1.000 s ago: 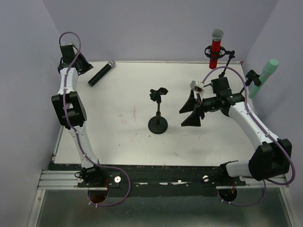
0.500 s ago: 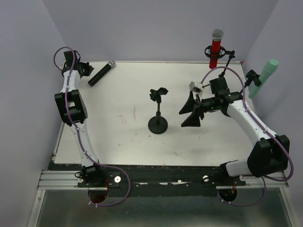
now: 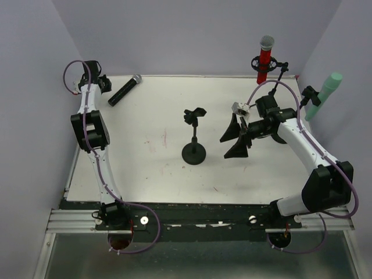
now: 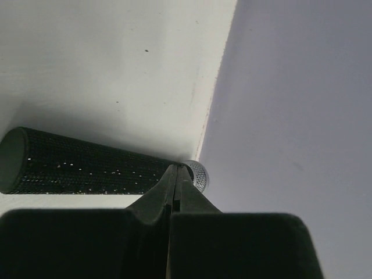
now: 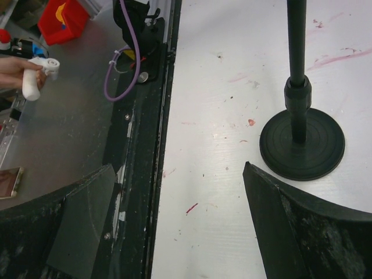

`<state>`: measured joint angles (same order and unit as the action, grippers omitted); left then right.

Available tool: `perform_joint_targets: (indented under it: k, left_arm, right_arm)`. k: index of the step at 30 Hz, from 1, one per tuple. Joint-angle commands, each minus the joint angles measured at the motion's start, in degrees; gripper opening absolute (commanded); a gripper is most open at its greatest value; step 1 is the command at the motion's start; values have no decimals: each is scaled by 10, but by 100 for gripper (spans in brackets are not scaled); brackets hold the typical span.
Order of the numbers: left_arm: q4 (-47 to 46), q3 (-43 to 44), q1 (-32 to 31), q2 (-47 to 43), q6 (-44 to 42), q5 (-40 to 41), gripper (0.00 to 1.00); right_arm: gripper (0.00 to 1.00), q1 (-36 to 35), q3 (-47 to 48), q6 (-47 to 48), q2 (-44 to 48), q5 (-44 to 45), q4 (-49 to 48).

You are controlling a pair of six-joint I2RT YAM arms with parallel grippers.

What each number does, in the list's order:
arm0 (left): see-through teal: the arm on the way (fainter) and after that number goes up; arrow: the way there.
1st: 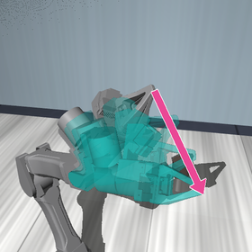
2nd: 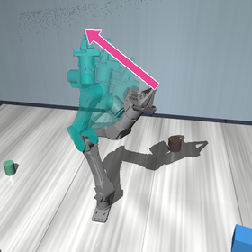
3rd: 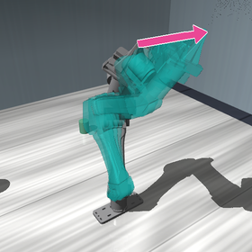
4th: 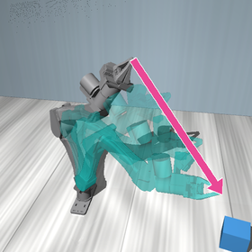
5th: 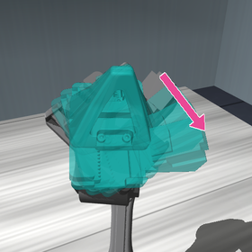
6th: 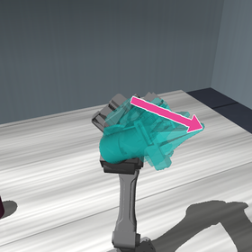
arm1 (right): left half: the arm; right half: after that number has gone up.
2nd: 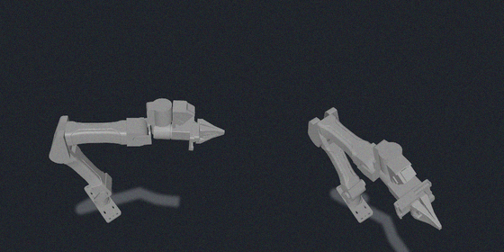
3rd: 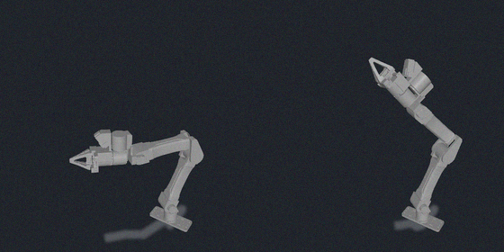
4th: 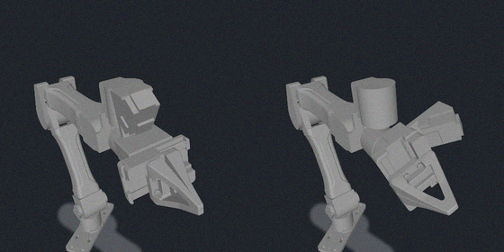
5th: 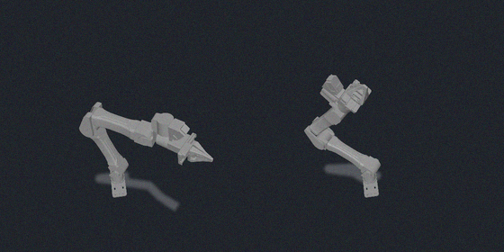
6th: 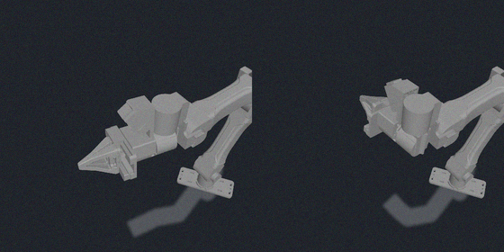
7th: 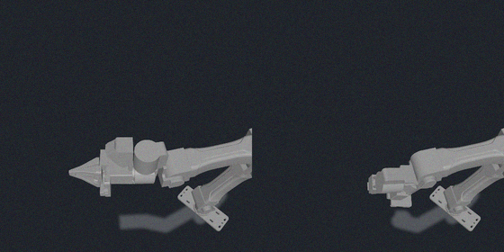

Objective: Attach the microphones to the stand

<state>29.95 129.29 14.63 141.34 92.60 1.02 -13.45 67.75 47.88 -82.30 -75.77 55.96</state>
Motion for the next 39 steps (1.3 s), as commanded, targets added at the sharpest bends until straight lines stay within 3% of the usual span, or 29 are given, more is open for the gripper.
perform_joint_targets:
  k: [1,14,25,30,39]
  left_arm:
    - [79,34,-11,30,47,40,0]
    - [156,44,-22,26,72,40,0]
    - [188,-25,-43,-17,56,36,2]
    - [145,-143,-70,-75,51,29,2]
    - [-74,-393,-93,-296,-49,20,4]
  right_arm:
    - [99,-3,25,88,-11,-28,85]
    - [100,-3,54,286,-14,-47,246]
    - [100,-3,58,289,12,-45,253]
    - [100,-4,54,295,24,-47,253]
    - [100,-8,37,271,57,-58,223]
